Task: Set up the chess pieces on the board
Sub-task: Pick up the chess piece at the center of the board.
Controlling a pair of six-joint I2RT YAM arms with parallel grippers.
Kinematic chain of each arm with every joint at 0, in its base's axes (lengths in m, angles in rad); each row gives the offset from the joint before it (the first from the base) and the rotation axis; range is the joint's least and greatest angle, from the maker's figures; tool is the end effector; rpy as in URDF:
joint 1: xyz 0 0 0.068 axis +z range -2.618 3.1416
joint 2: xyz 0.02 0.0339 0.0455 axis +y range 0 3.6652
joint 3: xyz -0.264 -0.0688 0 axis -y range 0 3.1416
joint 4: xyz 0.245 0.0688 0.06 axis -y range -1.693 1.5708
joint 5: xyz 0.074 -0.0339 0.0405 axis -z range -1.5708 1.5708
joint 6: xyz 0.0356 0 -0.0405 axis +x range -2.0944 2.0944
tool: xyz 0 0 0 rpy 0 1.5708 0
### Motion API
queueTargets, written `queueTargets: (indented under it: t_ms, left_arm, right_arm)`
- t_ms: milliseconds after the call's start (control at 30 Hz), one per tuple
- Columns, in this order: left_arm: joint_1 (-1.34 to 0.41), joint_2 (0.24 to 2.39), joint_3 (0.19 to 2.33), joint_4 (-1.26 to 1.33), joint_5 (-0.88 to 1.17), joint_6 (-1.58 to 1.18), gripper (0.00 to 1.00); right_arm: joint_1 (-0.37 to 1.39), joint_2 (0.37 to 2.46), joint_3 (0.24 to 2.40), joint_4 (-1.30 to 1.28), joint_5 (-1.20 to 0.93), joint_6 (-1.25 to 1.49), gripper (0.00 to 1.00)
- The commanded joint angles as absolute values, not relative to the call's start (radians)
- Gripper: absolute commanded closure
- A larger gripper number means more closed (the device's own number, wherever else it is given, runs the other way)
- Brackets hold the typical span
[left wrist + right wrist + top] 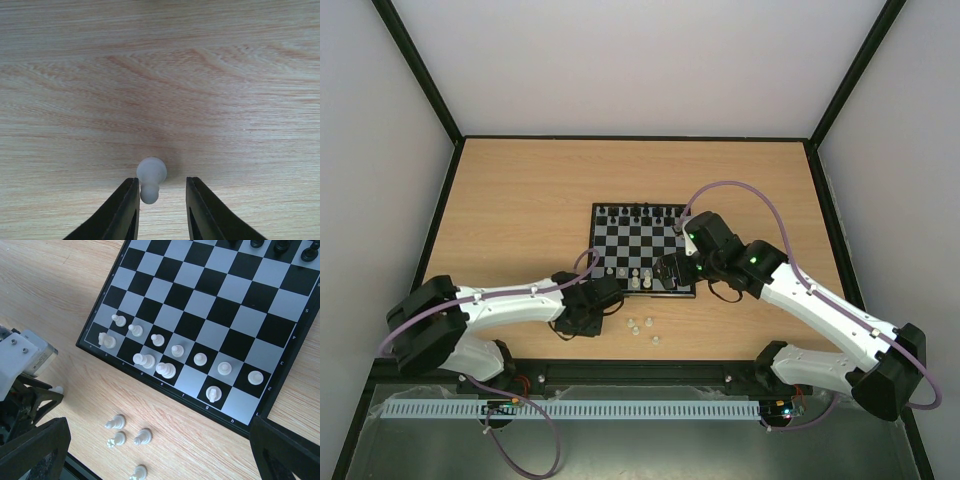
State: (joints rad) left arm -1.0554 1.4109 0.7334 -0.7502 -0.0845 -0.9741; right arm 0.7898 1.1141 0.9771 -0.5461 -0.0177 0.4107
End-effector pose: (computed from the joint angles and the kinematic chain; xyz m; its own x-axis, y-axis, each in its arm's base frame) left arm 0.1121 -0.1917 0.1589 -0.9864 0.0690 -0.1492 0.0803 0.9942 -0.0710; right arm 0.1681 0.1705 0.3072 -0.6948 -0.1339 -0.7067 -0.4825 0.8154 0.3199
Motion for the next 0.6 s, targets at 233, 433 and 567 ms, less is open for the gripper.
queueTargets:
  t_ms: [233, 433, 567]
  left_arm:
    - [-1.035, 1.42, 0.739, -0.781, -0.112, -0.955, 0.91]
    - [-1.006, 1.443, 0.792, -0.798, -0.13, -0.909, 0.95]
    - [-0.971, 1.461, 0.893, -0.854, -0.165, -0.854, 0.95]
  right_arm:
    - [0.799, 1.106, 0.967, -0.551, -0.014, 0.405, 0.01]
    - [0.802, 1.106, 0.967, -0.552, -0.008, 0.405, 0.01]
    - [0.802, 1.104, 0.967, -0.553, -0.004, 0.405, 0.01]
